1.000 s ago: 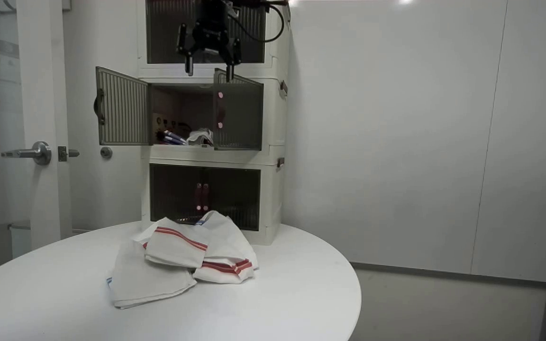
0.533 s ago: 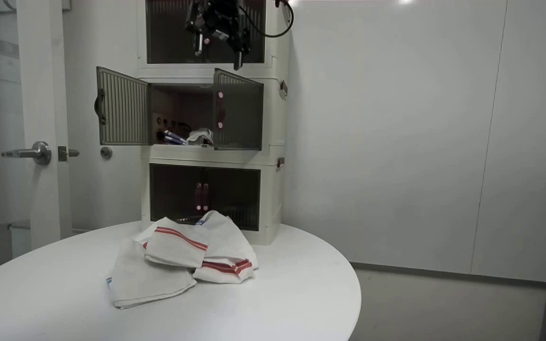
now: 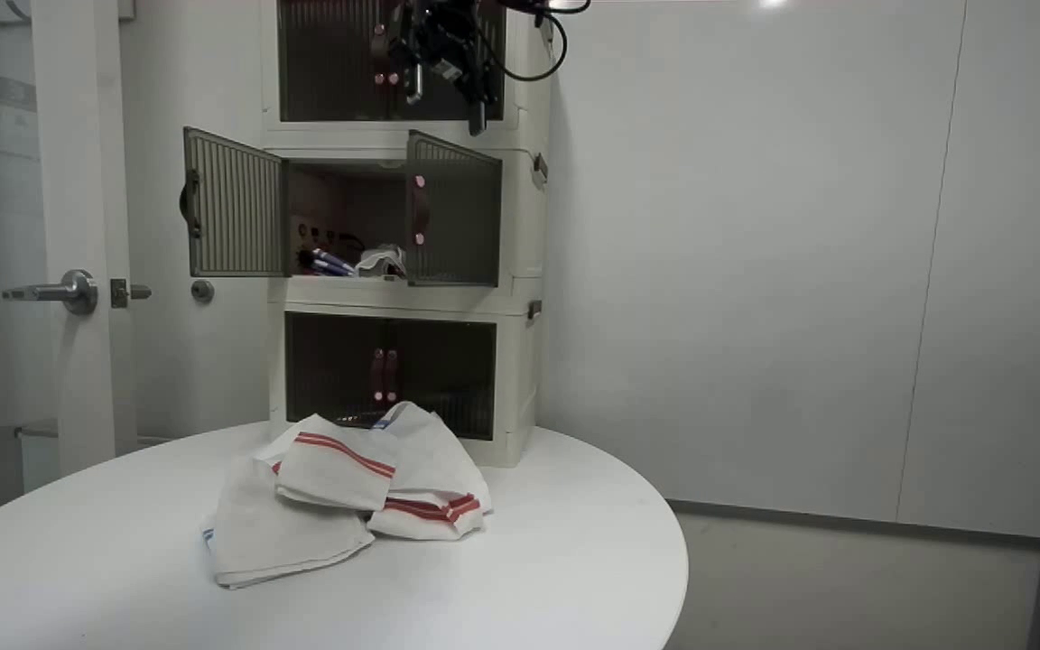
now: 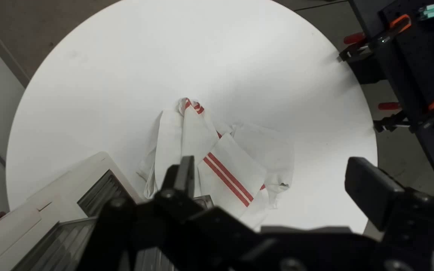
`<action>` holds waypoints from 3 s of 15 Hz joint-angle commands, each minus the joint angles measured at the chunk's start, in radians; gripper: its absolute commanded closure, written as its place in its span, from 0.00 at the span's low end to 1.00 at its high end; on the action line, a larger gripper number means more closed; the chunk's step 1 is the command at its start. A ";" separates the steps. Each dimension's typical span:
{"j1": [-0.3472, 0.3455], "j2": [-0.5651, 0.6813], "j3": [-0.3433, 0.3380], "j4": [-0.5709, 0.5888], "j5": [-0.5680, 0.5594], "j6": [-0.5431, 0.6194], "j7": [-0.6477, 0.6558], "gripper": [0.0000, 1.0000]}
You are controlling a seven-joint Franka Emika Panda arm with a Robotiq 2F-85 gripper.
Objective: Close the door the middle compartment
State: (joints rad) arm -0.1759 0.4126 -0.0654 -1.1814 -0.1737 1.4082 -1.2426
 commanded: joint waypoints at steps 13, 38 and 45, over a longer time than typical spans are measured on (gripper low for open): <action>0.045 0.180 0.061 0.109 -0.016 0.058 -0.092 0.00; 0.077 0.178 0.063 -0.004 0.306 0.627 0.938 0.00; 0.081 0.145 0.087 -0.085 0.305 0.812 1.023 0.00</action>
State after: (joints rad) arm -0.0882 0.5824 0.0073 -1.2255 0.1172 2.1408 -0.2457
